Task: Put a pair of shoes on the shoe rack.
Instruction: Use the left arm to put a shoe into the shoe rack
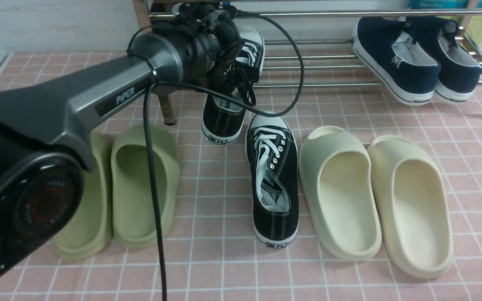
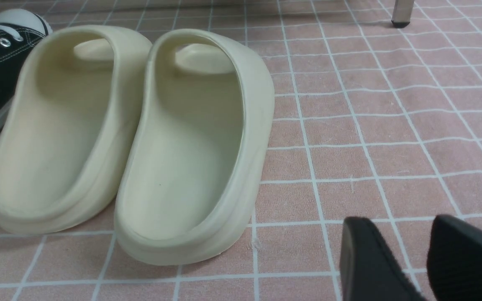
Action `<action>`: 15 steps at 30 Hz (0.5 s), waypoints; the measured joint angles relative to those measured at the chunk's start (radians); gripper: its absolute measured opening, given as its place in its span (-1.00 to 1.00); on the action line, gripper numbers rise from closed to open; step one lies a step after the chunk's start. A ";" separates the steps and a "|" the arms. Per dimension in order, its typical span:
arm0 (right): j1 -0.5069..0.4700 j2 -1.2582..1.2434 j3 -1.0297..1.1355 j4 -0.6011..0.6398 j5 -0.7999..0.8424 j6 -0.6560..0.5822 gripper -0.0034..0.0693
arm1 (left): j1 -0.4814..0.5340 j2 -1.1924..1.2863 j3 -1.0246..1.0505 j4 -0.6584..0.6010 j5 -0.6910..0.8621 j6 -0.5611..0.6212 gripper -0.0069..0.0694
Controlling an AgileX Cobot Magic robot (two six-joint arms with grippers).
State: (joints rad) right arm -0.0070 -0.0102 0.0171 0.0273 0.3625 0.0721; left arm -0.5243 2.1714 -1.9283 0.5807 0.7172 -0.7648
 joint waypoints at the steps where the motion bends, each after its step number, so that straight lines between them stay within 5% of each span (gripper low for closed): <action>1: 0.000 0.000 0.000 0.000 0.000 0.000 -0.25 | 0.014 0.025 -0.039 -0.010 0.000 0.001 -0.77; 11: 0.000 0.000 0.000 0.000 0.000 0.000 -0.25 | 0.087 0.106 -0.156 -0.109 -0.055 -0.001 -0.73; 15: 0.000 0.000 0.000 0.000 0.000 0.000 -0.25 | 0.088 0.108 -0.159 -0.107 -0.080 0.000 -0.53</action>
State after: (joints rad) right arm -0.0070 -0.0102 0.0171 0.0273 0.3625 0.0721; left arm -0.4360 2.2799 -2.0877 0.4738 0.6370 -0.7647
